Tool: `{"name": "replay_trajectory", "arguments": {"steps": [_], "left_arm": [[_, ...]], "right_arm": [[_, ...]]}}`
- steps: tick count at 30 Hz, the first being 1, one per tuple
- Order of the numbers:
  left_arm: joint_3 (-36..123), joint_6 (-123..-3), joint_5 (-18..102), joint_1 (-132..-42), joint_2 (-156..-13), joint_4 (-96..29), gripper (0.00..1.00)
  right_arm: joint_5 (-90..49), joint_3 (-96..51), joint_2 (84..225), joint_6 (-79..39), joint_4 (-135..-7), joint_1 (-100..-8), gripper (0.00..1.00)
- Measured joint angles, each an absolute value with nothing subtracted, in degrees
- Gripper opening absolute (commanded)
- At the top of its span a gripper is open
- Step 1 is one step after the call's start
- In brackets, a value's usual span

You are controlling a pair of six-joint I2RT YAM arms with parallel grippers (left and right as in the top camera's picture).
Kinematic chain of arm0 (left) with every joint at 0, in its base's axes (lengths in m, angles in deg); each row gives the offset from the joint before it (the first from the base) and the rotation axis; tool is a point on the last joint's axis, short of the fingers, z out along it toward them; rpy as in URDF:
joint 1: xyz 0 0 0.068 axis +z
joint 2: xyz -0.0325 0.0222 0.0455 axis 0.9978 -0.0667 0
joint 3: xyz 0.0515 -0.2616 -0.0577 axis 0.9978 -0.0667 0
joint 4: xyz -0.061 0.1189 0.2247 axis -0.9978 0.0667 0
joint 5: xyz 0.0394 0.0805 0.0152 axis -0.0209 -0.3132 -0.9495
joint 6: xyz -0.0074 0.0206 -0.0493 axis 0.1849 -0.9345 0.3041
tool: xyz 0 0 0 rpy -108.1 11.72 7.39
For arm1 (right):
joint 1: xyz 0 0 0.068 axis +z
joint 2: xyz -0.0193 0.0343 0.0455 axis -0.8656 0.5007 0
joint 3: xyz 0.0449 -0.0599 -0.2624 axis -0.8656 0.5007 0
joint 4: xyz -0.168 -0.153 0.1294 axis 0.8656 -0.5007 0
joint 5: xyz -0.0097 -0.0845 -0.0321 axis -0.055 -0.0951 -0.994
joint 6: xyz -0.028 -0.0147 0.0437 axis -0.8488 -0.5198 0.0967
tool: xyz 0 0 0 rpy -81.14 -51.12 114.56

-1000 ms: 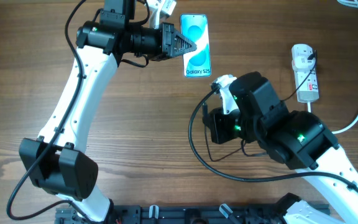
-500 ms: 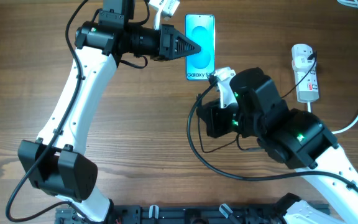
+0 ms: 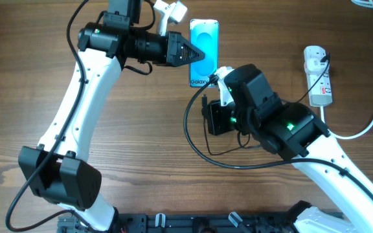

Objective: Plug charger to phone and switch on socket
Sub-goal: 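Push the USB-C plug up into the phone's port with the right gripper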

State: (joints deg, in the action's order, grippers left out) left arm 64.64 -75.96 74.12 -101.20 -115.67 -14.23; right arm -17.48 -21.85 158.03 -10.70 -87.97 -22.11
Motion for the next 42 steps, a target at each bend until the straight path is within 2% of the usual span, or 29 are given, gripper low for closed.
{"name": "replay_trajectory", "arguments": {"steps": [42], "left_arm": [[64.64,-79.13,75.67,-101.2,-115.67,-12.42,0.04]], "right_arm": [[-17.48,-21.85,159.21,-7.64,-85.85,-22.39,0.04]]}}
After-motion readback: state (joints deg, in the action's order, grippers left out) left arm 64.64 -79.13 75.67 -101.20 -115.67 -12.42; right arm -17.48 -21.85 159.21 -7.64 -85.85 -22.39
